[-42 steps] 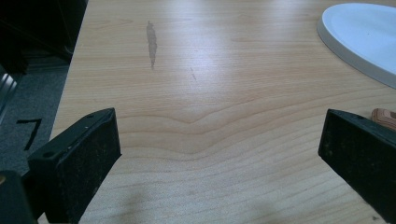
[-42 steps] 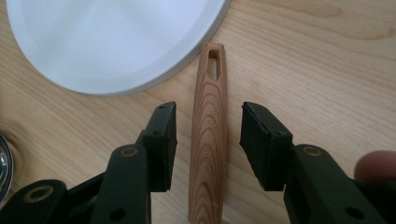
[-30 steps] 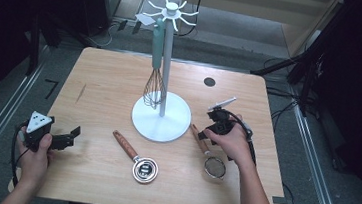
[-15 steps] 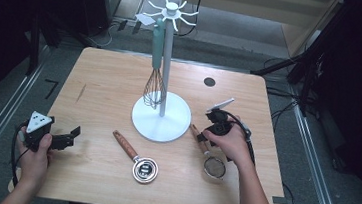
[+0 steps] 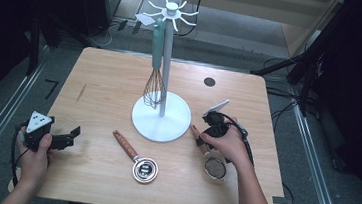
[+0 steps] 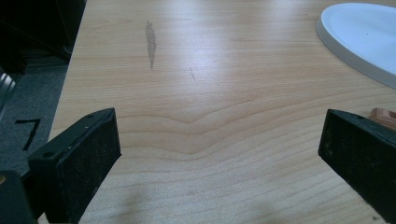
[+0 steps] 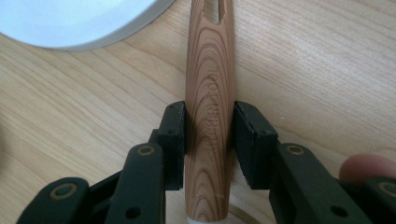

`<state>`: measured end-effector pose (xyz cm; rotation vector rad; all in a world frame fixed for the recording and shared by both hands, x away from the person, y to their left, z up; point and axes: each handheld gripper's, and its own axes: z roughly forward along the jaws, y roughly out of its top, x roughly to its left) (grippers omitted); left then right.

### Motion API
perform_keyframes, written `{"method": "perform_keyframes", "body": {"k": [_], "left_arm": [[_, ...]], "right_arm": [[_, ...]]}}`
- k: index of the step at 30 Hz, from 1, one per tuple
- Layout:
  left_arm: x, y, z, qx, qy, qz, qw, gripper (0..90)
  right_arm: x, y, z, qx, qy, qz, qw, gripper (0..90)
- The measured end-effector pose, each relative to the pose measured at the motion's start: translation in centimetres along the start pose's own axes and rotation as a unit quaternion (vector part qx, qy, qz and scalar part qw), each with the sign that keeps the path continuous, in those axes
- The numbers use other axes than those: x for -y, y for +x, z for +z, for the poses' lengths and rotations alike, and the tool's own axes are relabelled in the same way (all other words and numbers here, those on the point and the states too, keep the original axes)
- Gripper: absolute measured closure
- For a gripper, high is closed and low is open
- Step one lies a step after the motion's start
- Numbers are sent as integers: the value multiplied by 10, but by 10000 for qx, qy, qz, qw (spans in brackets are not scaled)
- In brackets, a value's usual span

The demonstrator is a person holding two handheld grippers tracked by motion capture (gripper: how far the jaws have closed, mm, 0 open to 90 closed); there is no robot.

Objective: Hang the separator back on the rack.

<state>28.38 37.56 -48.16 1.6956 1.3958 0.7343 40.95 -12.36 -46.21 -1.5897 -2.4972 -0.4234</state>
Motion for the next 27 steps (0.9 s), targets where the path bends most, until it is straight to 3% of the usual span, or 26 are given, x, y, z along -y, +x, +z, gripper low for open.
{"method": "perform_keyframes", "body": {"k": [4,7,9,13,19,22,27], "left_arm": [[0,0,0,-1,3,3,10000,0],[0,0,0,-4,2,5,10000,0],[0,0,0,4,0,5,10000,0],[0,-1,0,-12,1,14,10000,0],[0,-1,0,-27,7,26,10000,0],[0,-1,0,-25,7,25,10000,0],[0,-1,0,-19,-1,15,10000,0]], "right_arm": [[0,1,2,94,14,-120,9999,670],[0,6,2,202,60,-44,9998,671],[-1,7,3,317,28,-156,9994,672],[-1,14,4,494,62,-92,9987,677],[-2,25,6,885,97,-218,9958,688],[-1,27,6,941,84,-227,9953,695],[1,23,5,823,-26,-287,9962,699]]}}
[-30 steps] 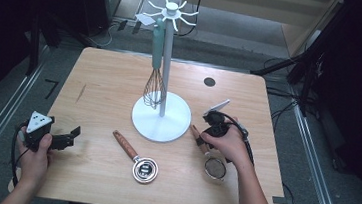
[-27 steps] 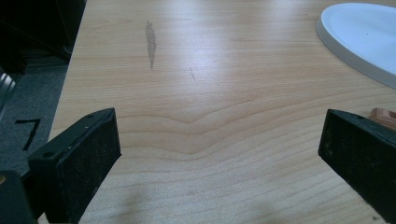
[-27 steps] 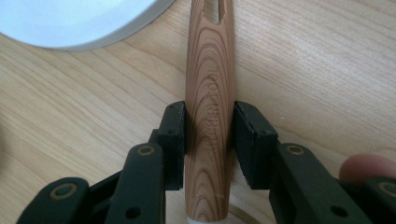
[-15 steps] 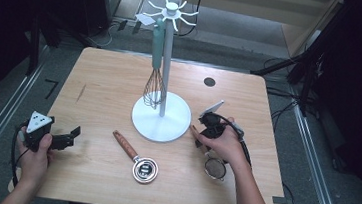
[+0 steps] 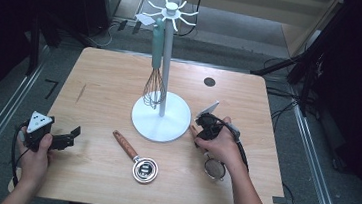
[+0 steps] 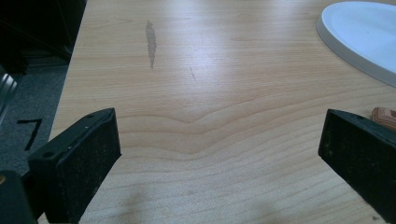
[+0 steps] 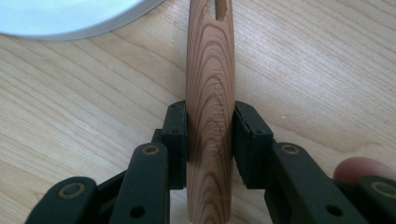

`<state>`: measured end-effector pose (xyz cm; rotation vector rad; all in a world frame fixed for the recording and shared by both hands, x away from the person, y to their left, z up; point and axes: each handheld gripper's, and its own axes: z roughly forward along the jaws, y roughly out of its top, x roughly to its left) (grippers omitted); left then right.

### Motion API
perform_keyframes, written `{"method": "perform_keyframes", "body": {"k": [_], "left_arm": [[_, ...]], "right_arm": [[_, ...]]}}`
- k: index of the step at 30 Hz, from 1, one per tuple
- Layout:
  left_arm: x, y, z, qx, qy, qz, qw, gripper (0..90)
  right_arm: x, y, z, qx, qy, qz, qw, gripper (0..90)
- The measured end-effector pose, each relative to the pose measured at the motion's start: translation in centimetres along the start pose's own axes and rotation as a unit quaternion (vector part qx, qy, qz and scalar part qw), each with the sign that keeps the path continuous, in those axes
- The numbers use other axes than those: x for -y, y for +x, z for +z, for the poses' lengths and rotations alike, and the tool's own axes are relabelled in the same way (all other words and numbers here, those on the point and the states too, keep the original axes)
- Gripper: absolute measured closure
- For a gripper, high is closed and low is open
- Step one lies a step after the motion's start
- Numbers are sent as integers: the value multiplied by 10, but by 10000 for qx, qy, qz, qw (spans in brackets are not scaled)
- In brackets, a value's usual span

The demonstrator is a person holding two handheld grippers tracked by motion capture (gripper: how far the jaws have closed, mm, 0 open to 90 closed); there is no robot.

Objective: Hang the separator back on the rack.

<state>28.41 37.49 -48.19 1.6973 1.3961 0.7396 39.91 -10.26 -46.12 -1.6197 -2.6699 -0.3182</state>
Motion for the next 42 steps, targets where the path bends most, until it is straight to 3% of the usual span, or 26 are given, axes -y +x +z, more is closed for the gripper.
{"method": "perform_keyframes", "body": {"k": [7,13,17,22,24,27,29,34,38,42], "left_arm": [[0,0,0,-1,11,-8,10000,0],[0,1,0,5,8,-20,10000,0],[0,1,0,17,12,-28,10000,0],[0,1,0,15,17,-23,10000,0],[0,1,0,16,20,-21,10000,0],[0,1,0,16,15,-21,10000,0],[0,1,0,21,19,-24,10000,0],[0,1,0,28,15,-27,10000,0],[0,1,0,23,17,-26,10000,0],[0,1,0,17,14,-25,10000,0]], "right_arm": [[3,-7,-2,-209,-132,-17,9997,702],[5,-12,-13,-304,-439,23,9986,703],[7,-16,-22,-334,-779,39,9964,703],[9,-16,-36,-433,-1260,-5,9911,704],[11,-13,-41,-473,-1490,-165,9876,703],[12,-10,-46,-490,-1763,-214,9829,704],[13,-8,-51,-470,-2017,-231,9780,704],[17,-2,-64,-507,-2563,-358,9646,704],[20,5,-73,-451,-3054,-454,9501,704],[22,10,-79,-450,-3386,-496,9385,704]]}}
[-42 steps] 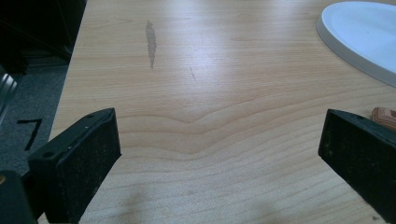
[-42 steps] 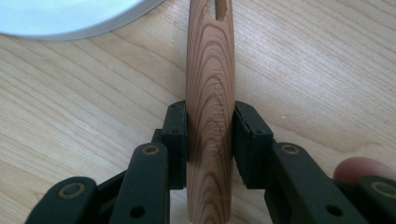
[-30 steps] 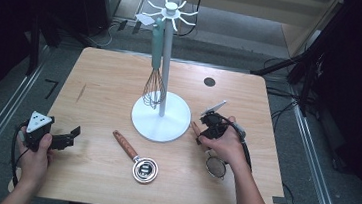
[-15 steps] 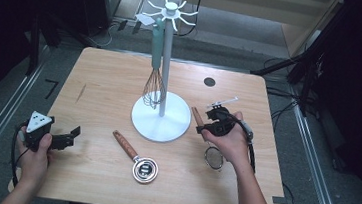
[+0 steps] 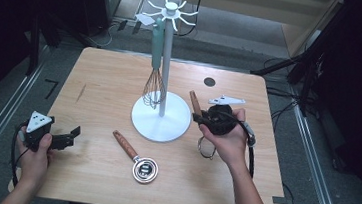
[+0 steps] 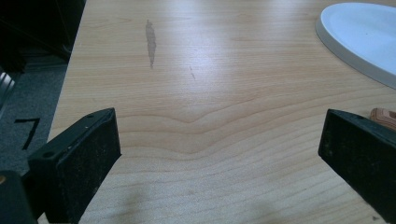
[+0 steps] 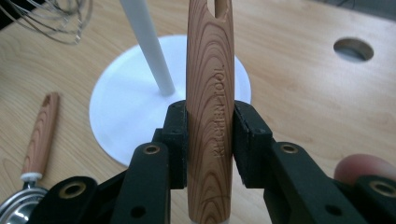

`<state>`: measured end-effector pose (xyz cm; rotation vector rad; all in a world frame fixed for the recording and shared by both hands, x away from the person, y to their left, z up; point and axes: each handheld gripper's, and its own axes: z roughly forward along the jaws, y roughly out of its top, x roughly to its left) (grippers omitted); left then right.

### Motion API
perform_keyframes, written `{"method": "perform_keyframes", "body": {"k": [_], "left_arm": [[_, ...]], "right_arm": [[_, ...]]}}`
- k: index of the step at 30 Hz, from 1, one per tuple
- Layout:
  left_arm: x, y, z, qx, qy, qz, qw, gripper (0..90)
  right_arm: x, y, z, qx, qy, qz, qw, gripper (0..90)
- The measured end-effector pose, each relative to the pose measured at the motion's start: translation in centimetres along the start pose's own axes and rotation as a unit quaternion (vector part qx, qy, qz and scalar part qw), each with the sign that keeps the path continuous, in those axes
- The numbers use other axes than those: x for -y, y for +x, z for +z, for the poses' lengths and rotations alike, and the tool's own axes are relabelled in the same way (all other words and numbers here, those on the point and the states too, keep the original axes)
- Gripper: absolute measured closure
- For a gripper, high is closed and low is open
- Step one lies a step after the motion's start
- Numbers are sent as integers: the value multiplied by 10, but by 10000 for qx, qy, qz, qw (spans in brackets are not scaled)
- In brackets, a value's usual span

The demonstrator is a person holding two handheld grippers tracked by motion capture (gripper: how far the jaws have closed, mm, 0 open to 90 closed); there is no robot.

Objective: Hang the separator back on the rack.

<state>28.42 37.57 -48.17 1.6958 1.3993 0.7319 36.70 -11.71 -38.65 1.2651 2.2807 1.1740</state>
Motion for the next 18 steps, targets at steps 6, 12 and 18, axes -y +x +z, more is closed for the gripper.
{"method": "perform_keyframes", "body": {"k": [6,12,18], "left_arm": [[0,0,0,-2,-3,3,10000,0],[0,0,0,-7,-15,0,10000,0],[0,0,0,-21,-6,11,10000,0]], "right_arm": [[-3,9,-7,29,-473,-120,9988,704],[-6,19,-16,113,-874,-200,9959,704],[-10,27,-24,162,-1212,-210,9923,704]]}}
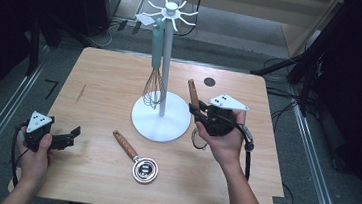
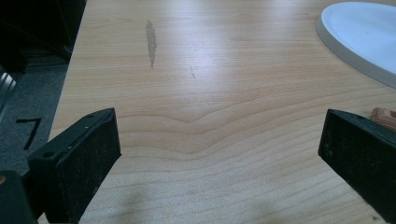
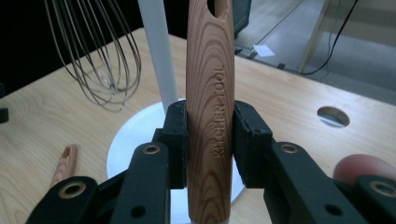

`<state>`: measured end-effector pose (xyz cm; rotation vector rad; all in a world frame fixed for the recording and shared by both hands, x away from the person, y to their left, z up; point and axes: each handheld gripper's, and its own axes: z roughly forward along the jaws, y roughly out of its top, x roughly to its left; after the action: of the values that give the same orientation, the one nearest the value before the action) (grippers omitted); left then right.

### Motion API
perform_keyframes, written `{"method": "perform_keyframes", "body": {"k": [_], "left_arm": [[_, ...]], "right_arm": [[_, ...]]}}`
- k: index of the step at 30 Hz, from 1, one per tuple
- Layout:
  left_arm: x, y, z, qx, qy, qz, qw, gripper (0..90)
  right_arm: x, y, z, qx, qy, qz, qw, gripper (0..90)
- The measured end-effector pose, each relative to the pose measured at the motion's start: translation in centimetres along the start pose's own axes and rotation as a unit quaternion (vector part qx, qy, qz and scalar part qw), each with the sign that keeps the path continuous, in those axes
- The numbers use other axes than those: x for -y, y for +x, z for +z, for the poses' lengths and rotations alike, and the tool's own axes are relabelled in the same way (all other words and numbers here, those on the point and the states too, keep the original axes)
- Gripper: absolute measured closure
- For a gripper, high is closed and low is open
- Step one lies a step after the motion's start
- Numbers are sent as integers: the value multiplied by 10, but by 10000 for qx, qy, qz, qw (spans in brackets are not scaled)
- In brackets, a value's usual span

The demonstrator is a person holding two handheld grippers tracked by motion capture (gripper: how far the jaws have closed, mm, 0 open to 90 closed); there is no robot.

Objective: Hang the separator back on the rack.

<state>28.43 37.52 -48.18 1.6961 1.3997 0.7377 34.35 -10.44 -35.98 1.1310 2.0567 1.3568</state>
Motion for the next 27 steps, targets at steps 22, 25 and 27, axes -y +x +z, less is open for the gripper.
{"method": "perform_keyframes", "body": {"k": [22,25,27], "left_arm": [[0,0,0,-9,16,23,10000,0],[0,-1,0,-12,23,30,10000,0],[0,-1,0,-14,23,33,10000,0]], "right_arm": [[-18,20,-12,46,-906,-58,9959,703],[-20,21,-13,14,-981,-63,9952,704],[-22,22,-13,-6,-1023,-82,9947,703]]}}
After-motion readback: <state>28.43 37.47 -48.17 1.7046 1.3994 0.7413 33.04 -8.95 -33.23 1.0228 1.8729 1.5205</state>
